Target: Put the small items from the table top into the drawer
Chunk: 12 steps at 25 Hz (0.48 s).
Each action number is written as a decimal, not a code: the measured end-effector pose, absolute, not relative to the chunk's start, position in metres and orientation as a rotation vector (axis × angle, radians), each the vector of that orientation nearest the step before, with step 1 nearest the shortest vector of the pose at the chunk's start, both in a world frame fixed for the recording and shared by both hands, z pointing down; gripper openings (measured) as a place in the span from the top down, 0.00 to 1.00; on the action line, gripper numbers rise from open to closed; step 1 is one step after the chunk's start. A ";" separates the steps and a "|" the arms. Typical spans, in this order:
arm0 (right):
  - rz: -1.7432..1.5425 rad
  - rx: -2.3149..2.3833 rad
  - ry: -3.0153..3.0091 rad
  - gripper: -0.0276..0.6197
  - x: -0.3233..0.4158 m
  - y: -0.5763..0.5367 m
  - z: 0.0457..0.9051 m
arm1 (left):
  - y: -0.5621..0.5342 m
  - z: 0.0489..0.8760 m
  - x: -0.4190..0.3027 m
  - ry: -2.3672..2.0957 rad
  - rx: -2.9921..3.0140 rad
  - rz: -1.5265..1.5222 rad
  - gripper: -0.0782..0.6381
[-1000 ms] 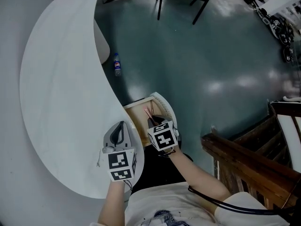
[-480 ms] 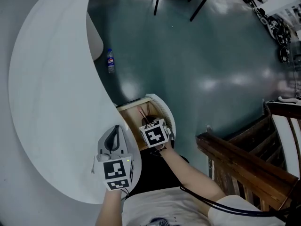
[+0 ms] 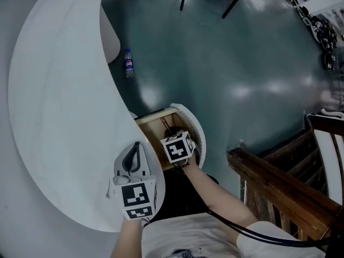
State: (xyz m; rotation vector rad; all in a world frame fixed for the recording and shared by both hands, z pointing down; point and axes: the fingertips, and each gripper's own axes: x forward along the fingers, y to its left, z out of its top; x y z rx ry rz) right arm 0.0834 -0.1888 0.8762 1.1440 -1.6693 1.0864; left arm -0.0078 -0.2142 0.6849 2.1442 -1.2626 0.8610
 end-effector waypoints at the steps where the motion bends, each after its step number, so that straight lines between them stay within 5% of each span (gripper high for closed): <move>1: 1.084 1.152 -1.672 0.86 0.084 -0.190 0.878 | -0.214 0.685 -0.007 -1.261 2.144 0.871 0.86; 12: 1.029 1.136 -1.599 0.86 0.086 -0.191 0.901 | -0.213 0.686 -0.005 -1.239 2.148 0.896 0.86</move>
